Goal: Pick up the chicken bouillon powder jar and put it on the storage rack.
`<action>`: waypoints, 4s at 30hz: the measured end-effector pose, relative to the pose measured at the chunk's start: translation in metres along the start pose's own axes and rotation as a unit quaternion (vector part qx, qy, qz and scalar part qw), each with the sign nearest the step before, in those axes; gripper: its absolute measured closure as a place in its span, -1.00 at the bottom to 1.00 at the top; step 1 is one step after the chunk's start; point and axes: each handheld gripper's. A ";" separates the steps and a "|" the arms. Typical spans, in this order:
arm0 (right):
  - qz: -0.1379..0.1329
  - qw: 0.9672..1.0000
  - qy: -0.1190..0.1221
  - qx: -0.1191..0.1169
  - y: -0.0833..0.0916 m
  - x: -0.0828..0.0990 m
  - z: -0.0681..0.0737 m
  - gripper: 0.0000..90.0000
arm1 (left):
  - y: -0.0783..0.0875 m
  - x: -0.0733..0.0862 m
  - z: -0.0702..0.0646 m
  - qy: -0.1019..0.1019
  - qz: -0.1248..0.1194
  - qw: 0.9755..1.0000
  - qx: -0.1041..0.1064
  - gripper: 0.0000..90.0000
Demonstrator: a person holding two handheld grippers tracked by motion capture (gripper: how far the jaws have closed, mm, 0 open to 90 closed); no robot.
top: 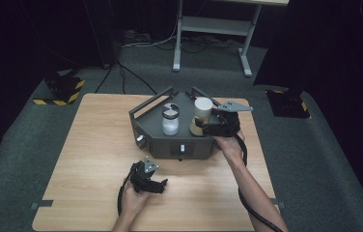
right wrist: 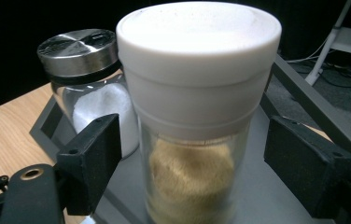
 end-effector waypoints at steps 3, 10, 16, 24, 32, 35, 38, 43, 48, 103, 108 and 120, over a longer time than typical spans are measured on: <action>-0.005 1.000 0.000 -0.001 0.004 0.005 0.001 -0.58 | 0.000 0.000 0.000 0.000 0.000 1.000 0.000 -0.88; -0.012 1.000 -0.003 -0.005 0.018 0.018 0.003 -0.58 | 0.000 0.000 0.000 0.000 0.000 1.000 0.000 -0.88; -0.015 1.000 -0.006 -0.011 0.025 0.029 0.004 -0.58 | 0.000 0.000 0.000 0.000 0.000 1.000 0.000 -0.88; -0.017 1.000 -0.004 -0.017 0.038 0.044 0.008 -0.59 | 0.000 0.000 0.000 0.000 0.000 1.000 0.000 -0.88; -0.010 1.000 -0.006 -0.019 0.046 0.058 0.010 -0.60 | 0.000 0.000 0.000 0.000 0.000 1.000 0.000 -0.88; -0.011 1.000 -0.007 -0.021 0.048 0.064 0.012 -0.61 | 0.000 0.000 0.000 0.000 0.000 1.000 0.000 -0.88; -0.008 1.000 -0.004 -0.019 0.049 0.067 0.015 -0.61 | 0.000 0.000 0.000 0.000 0.000 1.000 0.000 -0.88; -0.009 1.000 -0.005 -0.019 0.051 0.074 0.019 -0.62 | 0.000 0.000 0.000 0.000 0.000 1.000 0.000 -0.88; -0.007 1.000 -0.010 -0.021 0.052 0.080 0.020 -0.64 | 0.000 0.000 0.000 0.000 0.000 1.000 0.000 -0.88; 0.099 0.993 -0.061 0.027 0.018 0.158 0.033 -0.68 | 0.000 0.000 0.000 0.000 0.000 1.000 0.000 -0.88; 0.115 0.991 -0.052 0.035 0.014 0.154 0.037 -0.67 | 0.000 0.000 0.000 0.000 0.000 1.000 0.000 -0.88; 0.162 0.985 -0.036 0.046 0.000 0.143 0.044 -0.69 | 0.000 0.000 0.000 0.000 0.000 1.000 0.000 -0.88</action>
Point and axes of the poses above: each handheld gripper's, and its own axes: y roughly backward along the jaws, x roughly out of its underside, z roughly to its left, and after that the axes turned 15 degrees about -x, right-handed
